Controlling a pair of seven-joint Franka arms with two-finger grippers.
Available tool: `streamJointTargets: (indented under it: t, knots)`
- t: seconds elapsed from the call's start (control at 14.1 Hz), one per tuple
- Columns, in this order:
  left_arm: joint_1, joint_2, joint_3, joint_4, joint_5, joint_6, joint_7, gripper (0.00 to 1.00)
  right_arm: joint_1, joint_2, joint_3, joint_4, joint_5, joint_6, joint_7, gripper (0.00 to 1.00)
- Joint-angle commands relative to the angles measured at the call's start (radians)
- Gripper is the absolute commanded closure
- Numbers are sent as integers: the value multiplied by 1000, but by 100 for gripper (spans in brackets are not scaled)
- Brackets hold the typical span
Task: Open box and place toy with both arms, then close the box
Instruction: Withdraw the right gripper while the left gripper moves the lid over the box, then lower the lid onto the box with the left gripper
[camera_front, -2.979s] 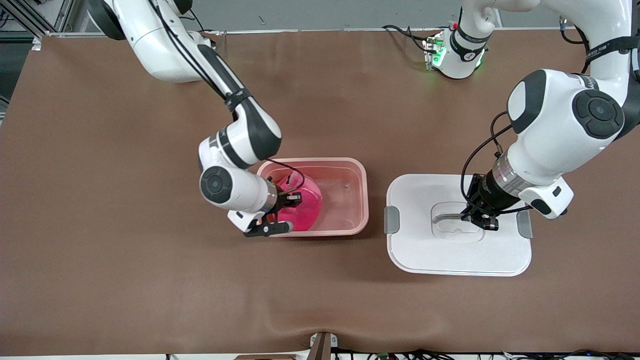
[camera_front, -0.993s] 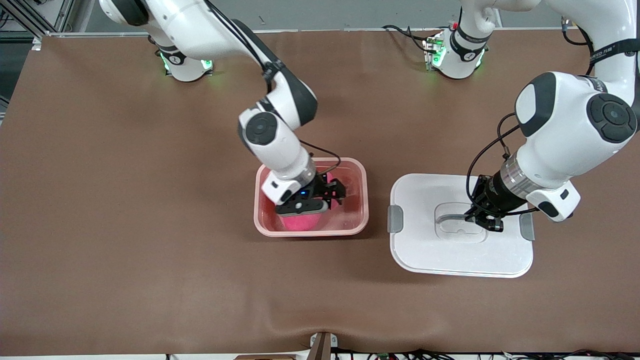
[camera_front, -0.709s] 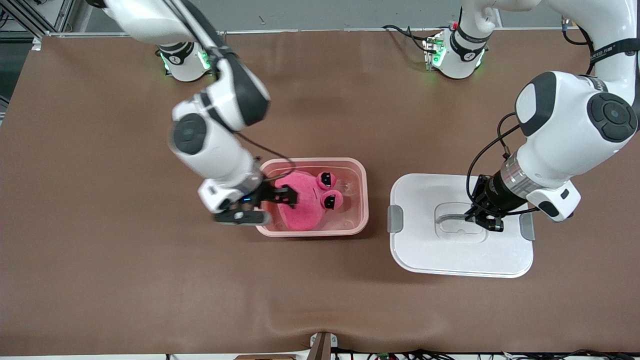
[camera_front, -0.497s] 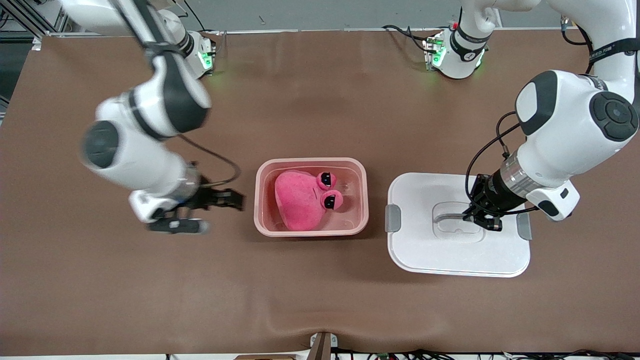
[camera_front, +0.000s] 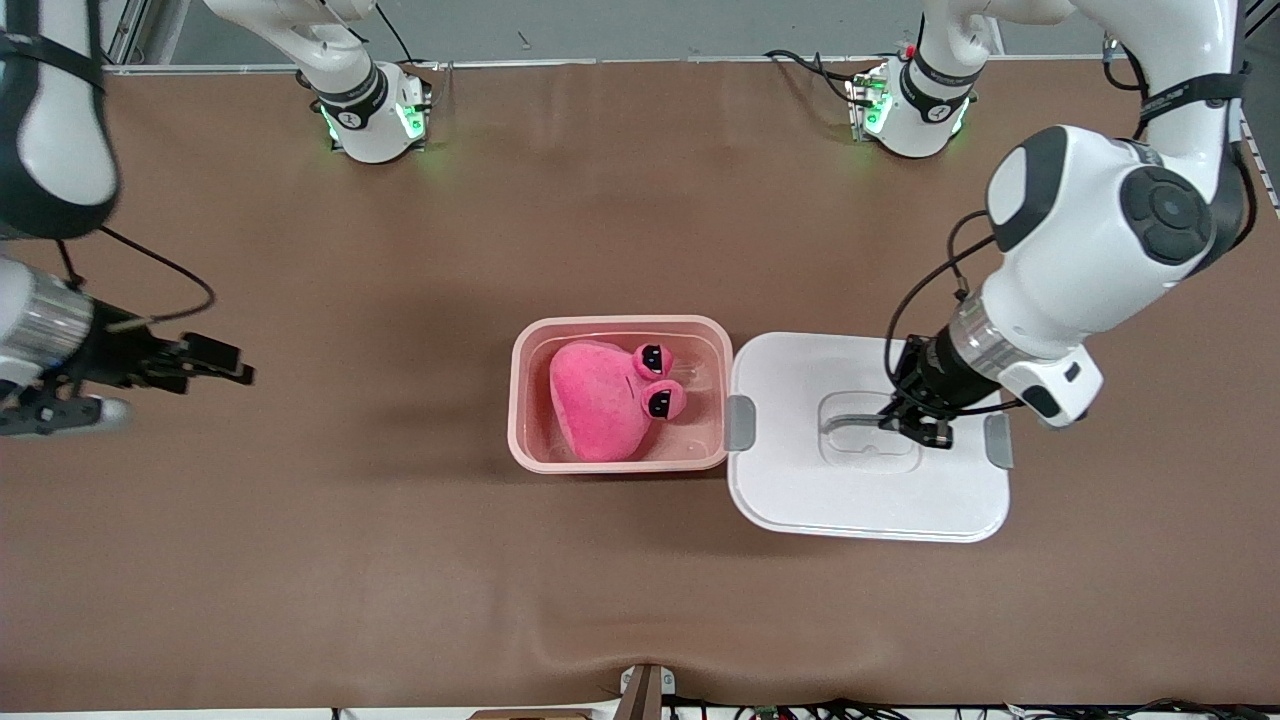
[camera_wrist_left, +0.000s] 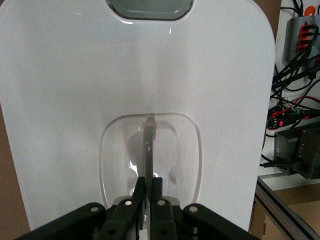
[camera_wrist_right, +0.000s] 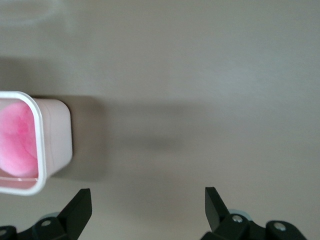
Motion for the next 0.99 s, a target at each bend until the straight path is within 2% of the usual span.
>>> streamJointTargets:
  t: [0.0,0.14,0.71,0.92]
  knots:
    - [-36,58,3,78,-6,1,-62,100,-33,-100,29,-42,-105,-51,-3,0]
    - [-60,88,5,110,-4,5,-96,100,-33,-138,29,-33,-156,-97,0,0]
    - [-184,179,14,136,63,127,-312,100,-38,-149,36,85,-159,-286,96,0]
    - [-235,229,19,179,97,143,-395,100,-40,-142,32,128,-158,-291,90,0]
